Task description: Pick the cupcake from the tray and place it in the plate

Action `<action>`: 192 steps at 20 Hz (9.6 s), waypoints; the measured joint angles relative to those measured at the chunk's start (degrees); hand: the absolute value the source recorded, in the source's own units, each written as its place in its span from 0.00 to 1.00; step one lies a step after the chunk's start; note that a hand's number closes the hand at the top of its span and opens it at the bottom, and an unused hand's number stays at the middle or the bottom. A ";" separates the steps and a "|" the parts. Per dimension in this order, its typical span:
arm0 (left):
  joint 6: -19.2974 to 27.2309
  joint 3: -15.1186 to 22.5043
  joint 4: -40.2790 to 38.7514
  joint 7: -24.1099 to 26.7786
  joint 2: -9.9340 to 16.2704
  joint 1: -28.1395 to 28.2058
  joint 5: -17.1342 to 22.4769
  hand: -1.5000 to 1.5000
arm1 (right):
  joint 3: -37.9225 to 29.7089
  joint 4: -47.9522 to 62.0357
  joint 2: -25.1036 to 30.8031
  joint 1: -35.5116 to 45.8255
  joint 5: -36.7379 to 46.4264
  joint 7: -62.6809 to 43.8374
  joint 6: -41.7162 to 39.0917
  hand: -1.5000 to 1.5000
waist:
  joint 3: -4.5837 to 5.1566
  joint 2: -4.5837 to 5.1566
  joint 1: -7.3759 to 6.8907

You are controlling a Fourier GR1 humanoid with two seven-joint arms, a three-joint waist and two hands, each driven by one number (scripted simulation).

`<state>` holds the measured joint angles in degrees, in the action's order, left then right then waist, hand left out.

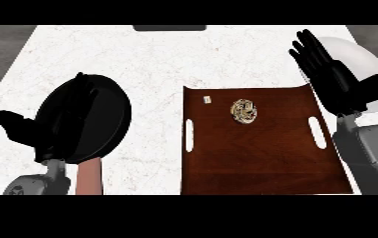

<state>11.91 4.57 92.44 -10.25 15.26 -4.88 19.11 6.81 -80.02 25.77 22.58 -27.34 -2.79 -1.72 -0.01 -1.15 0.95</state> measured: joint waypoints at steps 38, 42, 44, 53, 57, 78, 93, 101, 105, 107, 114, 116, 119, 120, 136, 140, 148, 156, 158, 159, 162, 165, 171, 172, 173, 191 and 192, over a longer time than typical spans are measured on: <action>-4.69 3.69 -5.95 -2.19 -2.02 4.60 -7.05 0.50 | 9.85 -3.63 14.28 4.18 33.08 -11.90 -4.13 0.00 | -0.64 0.54 -1.14; -4.91 3.58 -5.52 -2.22 -2.46 4.88 -7.50 0.50 | 12.78 -5.97 11.00 4.14 37.42 -17.69 -3.04 0.00 | -0.66 0.60 -1.18; -4.75 3.35 -6.30 -2.53 -2.80 4.12 -7.96 0.50 | 13.68 -5.77 9.52 5.41 39.10 -20.11 -3.49 0.00 | -0.77 0.58 -1.26; -5.84 2.55 -5.55 -1.95 -3.59 5.14 -8.35 0.50 | 16.28 -4.26 3.44 3.31 43.07 -23.42 -5.01 0.00 | -0.74 0.67 -1.19; -5.86 2.20 -5.50 -1.98 -4.25 5.21 -8.79 0.50 | 16.51 -5.33 1.21 2.44 44.76 -25.17 -5.54 0.00 | -0.76 0.65 -1.10; -6.89 1.01 -6.61 -2.22 -6.18 4.09 -11.45 0.50 | 17.14 8.67 -7.77 5.69 58.45 -24.26 -5.69 1.00 | -0.83 0.77 -1.48; -8.52 -0.37 -6.10 -3.10 -6.58 4.32 -11.45 0.50 | 18.30 11.19 -7.92 5.08 67.79 -15.42 -1.62 1.00 | -0.68 0.65 -1.03; -8.58 0.17 -4.62 -3.94 -6.98 3.19 -11.85 0.50 | 2.44 19.29 -6.56 14.01 72.88 -33.70 14.22 1.00 | -0.44 2.50 -2.62; -8.96 0.84 -3.93 -4.63 -7.21 1.87 -11.86 0.50 | -3.46 24.29 -2.69 19.24 78.60 -45.78 20.86 1.00 | -0.10 3.53 -4.43; -9.17 1.31 -3.83 -4.83 -7.41 1.12 -11.96 0.50 | -5.65 26.69 -0.91 21.81 82.02 -50.76 23.70 1.00 | 0.00 3.96 -5.54; -9.92 2.81 -4.13 -5.93 -8.11 -0.71 -12.11 0.50 | -11.93 34.17 3.87 28.14 94.57 -59.61 31.15 1.00 | 0.01 4.77 -8.24; -9.94 3.04 -4.26 -6.22 -8.29 -0.97 -12.16 0.50 | -13.70 35.61 4.51 29.15 97.81 -60.77 32.76 1.00 | -0.06 4.81 -8.53; -9.92 3.14 -4.47 -6.34 -8.24 -0.97 -12.42 0.50 | -16.25 37.19 5.20 29.81 102.72 -61.84 35.60 1.00 | -0.15 4.68 -8.71; -9.92 3.24 -4.54 -6.58 -8.24 -1.01 -12.51 0.50 | -17.09 37.60 5.23 29.88 104.26 -62.06 36.63 1.00 | -0.20 4.66 -8.63; -9.37 1.43 -4.61 -6.35 -7.83 1.60 -12.40 0.50 | -32.76 41.49 5.56 22.03 128.38 -67.22 48.07 1.00 | -0.52 3.10 -5.25; -9.22 1.14 -4.51 -5.58 -7.99 2.31 -12.51 0.50 | -37.66 41.29 4.52 19.34 132.05 -67.73 51.29 1.00 | -0.56 2.78 -4.74; -9.46 0.61 -4.72 -4.65 -7.98 3.04 -12.58 0.50 | -50.29 46.01 1.51 17.80 128.66 -67.96 55.01 0.00 | -0.68 2.36 -4.01; -9.17 0.40 -5.37 -4.43 -8.59 2.85 -13.13 0.50 | -56.33 54.77 1.60 19.56 116.53 -59.09 65.28 0.00 | -0.88 2.09 -3.82; -9.24 0.29 -5.57 -4.38 -8.50 2.83 -13.30 0.50 | -56.46 55.03 1.28 19.17 114.47 -56.03 67.83 0.00 | -0.91 2.06 -3.76; -9.36 0.14 -5.52 -4.44 -8.46 2.91 -13.11 0.50 | -56.42 54.60 0.86 18.86 113.75 -54.67 69.52 0.00 | -0.90 2.00 -3.67; -9.48 0.06 -5.45 -4.53 -8.58 2.97 -13.04 0.50 | -56.53 52.98 0.52 18.74 111.94 -51.79 74.11 0.00 | -0.85 1.94 -3.60; -9.22 0.02 -5.36 -4.32 -8.77 3.35 -13.43 0.50 | -56.70 51.10 -0.41 18.62 110.01 -50.06 77.55 0.00 | -0.80 1.74 -3.37; -9.01 -0.54 -4.92 -4.13 -8.73 4.69 -13.76 0.50 | -53.24 43.27 -6.79 16.84 103.34 -47.61 81.92 0.00 | -0.69 1.00 -2.15; -9.31 -0.78 -5.00 -3.72 -8.69 4.91 -13.48 0.50 | -51.77 41.99 -7.85 16.74 101.83 -47.33 82.41 0.00 | -0.69 0.92 -1.99; -9.53 -0.96 -4.96 -3.09 -8.62 5.31 -13.39 0.50 | -49.85 40.40 -8.93 15.94 100.10 -47.04 82.87 0.00 | -0.68 0.79 -1.75; -10.19 -2.25 -6.02 -3.35 -9.04 4.76 -13.91 0.50 | -33.60 25.51 -25.10 3.86 96.71 -49.51 82.95 0.00 | -0.59 0.34 -0.94; -10.01 -2.24 -5.91 -3.59 -9.12 4.69 -14.09 0.50 | -33.09 25.29 -25.24 3.68 97.12 -50.32 82.86 0.00 | -0.57 0.36 -0.96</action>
<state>1.90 2.33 86.53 -13.84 6.15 -0.19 5.02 -26.28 -54.73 0.53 26.26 69.78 -53.11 81.14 -0.58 -0.79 -0.01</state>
